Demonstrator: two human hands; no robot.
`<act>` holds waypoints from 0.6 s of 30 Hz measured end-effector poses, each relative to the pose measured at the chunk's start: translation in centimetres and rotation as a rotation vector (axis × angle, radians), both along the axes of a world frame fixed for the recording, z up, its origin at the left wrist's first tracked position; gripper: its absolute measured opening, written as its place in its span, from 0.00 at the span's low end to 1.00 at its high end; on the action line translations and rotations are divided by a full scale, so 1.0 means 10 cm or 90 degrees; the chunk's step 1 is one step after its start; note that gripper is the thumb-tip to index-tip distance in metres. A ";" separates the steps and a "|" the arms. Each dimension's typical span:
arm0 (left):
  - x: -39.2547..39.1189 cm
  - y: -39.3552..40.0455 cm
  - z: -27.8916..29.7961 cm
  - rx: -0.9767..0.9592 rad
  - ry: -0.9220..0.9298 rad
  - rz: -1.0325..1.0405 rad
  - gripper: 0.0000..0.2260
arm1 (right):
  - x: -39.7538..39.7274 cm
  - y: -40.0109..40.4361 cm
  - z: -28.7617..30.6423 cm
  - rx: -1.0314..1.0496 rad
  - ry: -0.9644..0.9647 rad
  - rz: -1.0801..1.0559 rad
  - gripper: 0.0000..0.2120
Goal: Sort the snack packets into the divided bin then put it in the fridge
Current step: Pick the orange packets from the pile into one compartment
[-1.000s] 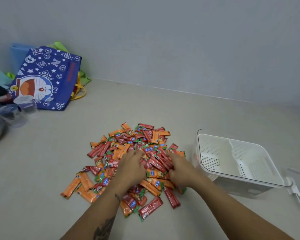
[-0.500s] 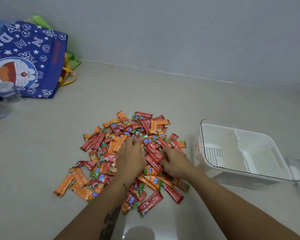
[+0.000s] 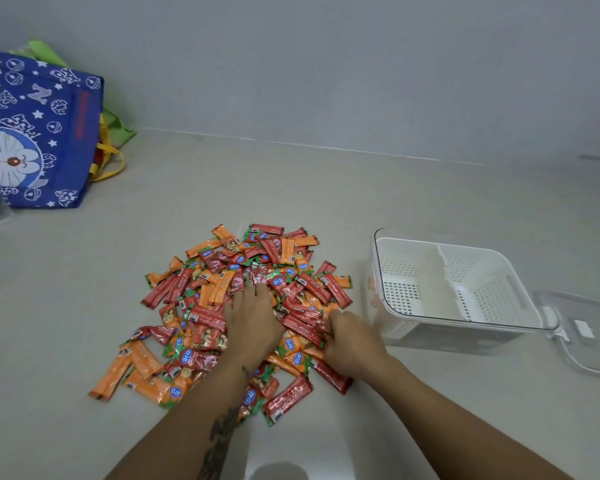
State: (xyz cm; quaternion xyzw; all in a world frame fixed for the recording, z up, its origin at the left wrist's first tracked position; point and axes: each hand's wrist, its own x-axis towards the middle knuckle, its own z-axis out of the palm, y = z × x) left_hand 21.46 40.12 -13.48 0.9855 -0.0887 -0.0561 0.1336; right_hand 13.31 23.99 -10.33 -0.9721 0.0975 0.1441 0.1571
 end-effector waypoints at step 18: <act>-0.10 0.30 0.01 -0.104 -0.077 0.005 0.18 | -0.06 0.01 -0.17 -0.085 0.031 0.034 0.19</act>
